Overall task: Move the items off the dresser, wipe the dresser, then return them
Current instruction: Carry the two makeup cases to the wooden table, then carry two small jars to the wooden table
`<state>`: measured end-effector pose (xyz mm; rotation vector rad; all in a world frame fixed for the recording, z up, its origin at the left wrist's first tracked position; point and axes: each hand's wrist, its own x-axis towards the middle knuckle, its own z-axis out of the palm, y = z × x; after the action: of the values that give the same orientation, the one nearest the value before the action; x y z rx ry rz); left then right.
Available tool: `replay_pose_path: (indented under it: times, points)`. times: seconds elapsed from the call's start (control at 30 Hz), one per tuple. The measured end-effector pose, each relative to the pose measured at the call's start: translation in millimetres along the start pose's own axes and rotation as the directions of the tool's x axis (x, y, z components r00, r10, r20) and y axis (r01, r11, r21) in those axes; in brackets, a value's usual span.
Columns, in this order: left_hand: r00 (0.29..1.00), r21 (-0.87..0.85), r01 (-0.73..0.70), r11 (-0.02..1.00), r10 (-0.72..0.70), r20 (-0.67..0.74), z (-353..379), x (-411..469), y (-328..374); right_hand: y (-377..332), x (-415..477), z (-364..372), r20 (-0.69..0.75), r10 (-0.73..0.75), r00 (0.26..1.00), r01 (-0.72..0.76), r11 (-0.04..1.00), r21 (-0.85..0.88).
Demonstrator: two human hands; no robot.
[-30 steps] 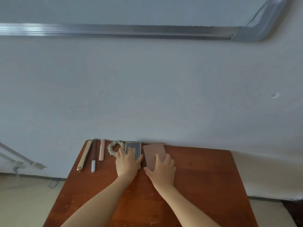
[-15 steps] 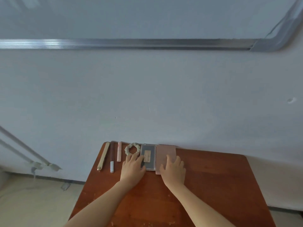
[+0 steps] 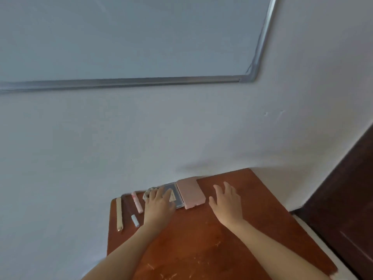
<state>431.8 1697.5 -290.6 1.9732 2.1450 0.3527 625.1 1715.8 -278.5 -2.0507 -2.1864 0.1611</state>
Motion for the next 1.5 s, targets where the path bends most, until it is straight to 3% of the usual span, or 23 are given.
replay_pose_path:
  times: [0.3,0.4,0.63,0.77,0.83,0.97,1.03,1.2,1.3,1.5]
  points:
    - [0.925,-0.032,-0.376,0.926,0.377,0.043,-11,-52,57,52,-116,-40,-0.051,0.192,0.980,-0.198,0.962,-0.188]
    - [0.865,0.012,-0.501,0.865,0.500,0.040,-18,-70,93,83,-151,-58,-0.087,0.267,0.960,-0.280,0.931,-0.232]
    - [0.693,0.005,-0.721,0.693,0.721,0.003,-26,-130,203,164,-259,-108,-0.155,0.293,0.944,-0.331,0.861,-0.387]
    - [0.603,0.002,-0.797,0.604,0.796,0.059,-3,-190,291,226,-351,-124,-0.162,0.421,0.892,-0.450,0.807,-0.382]
    - [0.521,0.010,-0.853,0.522,0.852,0.052,15,-231,338,259,-408,-129,-0.177,0.480,0.859,-0.510,0.777,-0.370]
    - [0.339,-0.024,-0.940,0.340,0.940,0.032,57,-321,424,315,-529,-140,-0.253,0.611,0.750,-0.661,0.683,-0.310]
    - [0.220,-0.014,-0.975,0.220,0.975,-0.007,66,-367,459,331,-586,-147,-0.284,0.699,0.656,-0.754,0.600,-0.266]
    - [-0.018,-0.038,-0.999,-0.016,0.999,0.046,74,-462,527,352,-703,-151,-0.393,0.810,0.434,-0.900,0.368,-0.235]
    - [-0.116,-0.050,-0.992,-0.114,0.993,0.028,79,-502,562,358,-747,-158,-0.482,0.816,0.319,-0.946,0.241,-0.218]
    - [-0.242,-0.191,-0.949,-0.251,0.968,-0.072,68,-552,626,380,-800,-181,-0.535,0.815,0.222,-0.952,0.062,-0.301]
